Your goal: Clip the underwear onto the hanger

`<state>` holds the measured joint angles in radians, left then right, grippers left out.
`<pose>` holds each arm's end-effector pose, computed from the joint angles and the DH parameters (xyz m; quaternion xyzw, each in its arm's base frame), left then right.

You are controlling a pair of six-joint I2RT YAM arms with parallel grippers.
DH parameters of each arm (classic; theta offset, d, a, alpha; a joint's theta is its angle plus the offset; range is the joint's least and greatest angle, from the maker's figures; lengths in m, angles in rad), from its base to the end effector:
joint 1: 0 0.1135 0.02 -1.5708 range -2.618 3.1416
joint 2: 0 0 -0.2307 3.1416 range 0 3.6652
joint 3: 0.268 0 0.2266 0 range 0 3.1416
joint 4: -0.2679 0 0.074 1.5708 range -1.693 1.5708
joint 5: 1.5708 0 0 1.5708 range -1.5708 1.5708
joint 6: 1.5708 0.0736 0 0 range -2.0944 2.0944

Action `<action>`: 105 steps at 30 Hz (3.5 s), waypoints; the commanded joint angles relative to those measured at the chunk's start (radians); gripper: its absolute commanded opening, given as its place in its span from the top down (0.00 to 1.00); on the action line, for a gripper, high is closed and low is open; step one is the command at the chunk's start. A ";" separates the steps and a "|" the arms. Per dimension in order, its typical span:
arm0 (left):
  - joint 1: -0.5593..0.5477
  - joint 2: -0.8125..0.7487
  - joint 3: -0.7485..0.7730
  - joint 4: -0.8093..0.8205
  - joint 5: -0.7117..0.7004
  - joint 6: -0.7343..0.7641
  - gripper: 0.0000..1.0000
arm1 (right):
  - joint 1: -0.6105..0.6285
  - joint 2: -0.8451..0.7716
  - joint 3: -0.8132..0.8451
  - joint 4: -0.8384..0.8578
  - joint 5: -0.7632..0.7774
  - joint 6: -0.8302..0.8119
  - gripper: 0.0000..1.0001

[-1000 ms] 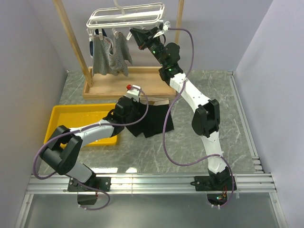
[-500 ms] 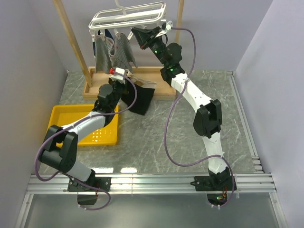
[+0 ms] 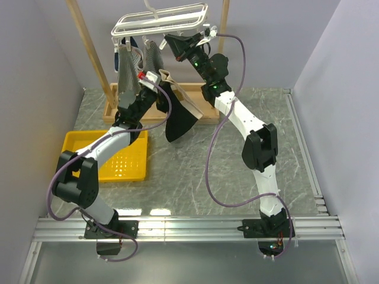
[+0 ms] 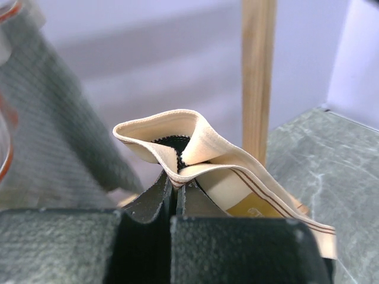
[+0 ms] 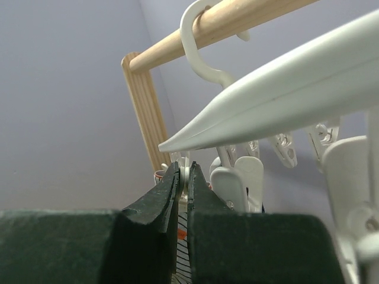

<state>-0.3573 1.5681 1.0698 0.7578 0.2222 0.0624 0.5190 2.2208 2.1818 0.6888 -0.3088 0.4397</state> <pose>0.3512 -0.1484 0.3299 0.2122 0.5743 -0.1826 0.7693 0.4188 0.2650 0.4358 -0.1551 0.4333 0.4689 0.7539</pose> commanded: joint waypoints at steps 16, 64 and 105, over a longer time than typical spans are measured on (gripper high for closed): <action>0.066 0.122 0.344 -0.235 0.157 -0.033 1.00 | -0.004 -0.093 -0.071 0.060 -0.084 -0.009 1.00; 0.112 0.176 0.513 -0.209 0.143 -0.219 1.00 | -0.002 -0.081 -0.080 0.025 -0.093 -0.059 1.00; 0.107 0.221 0.621 -0.181 0.183 -0.342 1.00 | 0.016 -0.053 -0.053 0.029 -0.099 -0.093 0.77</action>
<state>-0.2489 1.7973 1.6276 0.5034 0.3759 -0.2546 0.5175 2.1826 2.1185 0.7250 -0.3485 0.3443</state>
